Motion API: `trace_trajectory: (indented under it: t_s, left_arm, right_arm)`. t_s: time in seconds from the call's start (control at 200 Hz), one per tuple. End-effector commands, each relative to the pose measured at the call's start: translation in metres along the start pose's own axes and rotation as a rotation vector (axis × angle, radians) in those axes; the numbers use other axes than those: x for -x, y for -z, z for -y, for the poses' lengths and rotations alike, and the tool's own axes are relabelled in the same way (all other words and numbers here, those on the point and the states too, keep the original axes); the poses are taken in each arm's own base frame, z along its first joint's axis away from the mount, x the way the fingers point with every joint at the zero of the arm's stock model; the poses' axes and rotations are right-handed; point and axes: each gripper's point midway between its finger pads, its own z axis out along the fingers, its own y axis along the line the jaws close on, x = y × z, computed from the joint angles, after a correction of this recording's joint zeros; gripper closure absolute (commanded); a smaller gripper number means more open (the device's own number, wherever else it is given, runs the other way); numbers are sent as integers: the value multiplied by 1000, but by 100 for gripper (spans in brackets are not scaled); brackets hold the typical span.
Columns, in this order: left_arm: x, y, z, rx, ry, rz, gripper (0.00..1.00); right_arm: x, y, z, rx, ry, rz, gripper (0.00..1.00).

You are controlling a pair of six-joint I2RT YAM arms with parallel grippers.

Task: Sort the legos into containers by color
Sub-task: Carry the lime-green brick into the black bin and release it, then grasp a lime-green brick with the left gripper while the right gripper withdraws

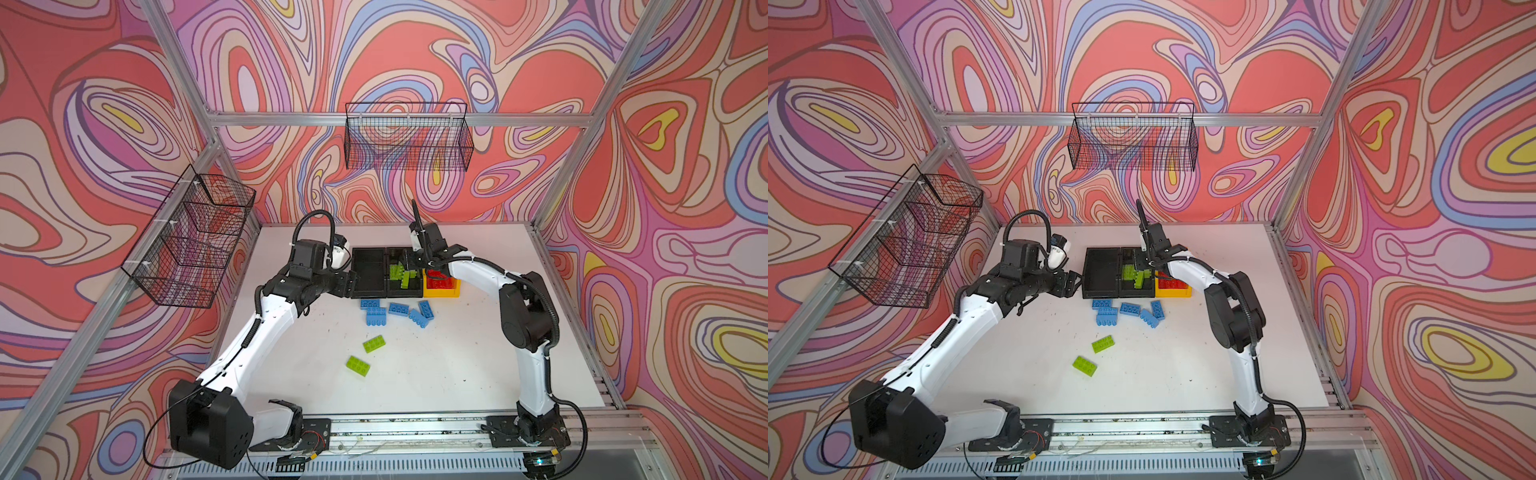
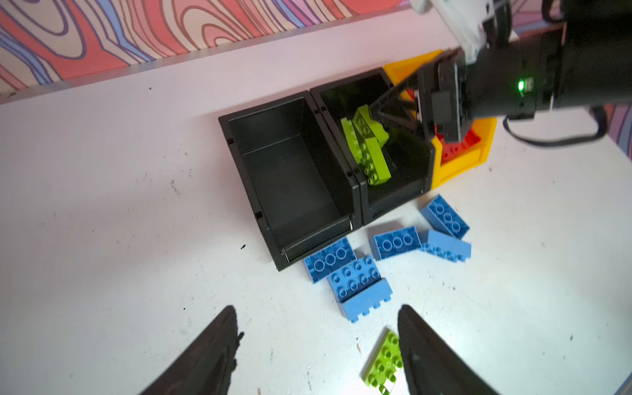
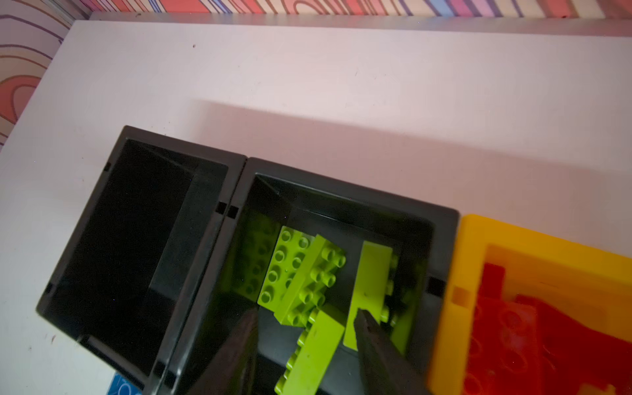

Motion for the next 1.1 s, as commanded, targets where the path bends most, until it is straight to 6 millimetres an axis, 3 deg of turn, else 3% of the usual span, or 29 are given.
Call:
trace_trajectory:
  t_s: [0.0,0.175,0.25,0.501,0.796,1.097]
  left_arm:
    - [-48,4,22,-17,-239,-176,24]
    - [-116,13,55,-128,-625,-387,26]
    - [-143,14,64,-206,-707,-427,28]
    - [-191,26,69,-291,-877,-559,20]
    - [-231,2,84,-340,-1084,-627,21]
    - [-236,-35,87,-306,-1123,-596,21]
  right_arm:
    - [32,42,-13,44,19,125,50]
    - [15,66,-2,53,4,149,48]
    - [5,73,5,61,-21,150,47]
    - [-19,91,24,29,-41,125,46]
    - [-7,103,30,18,-48,166,46]
    - [-2,122,38,6,-69,189,47]
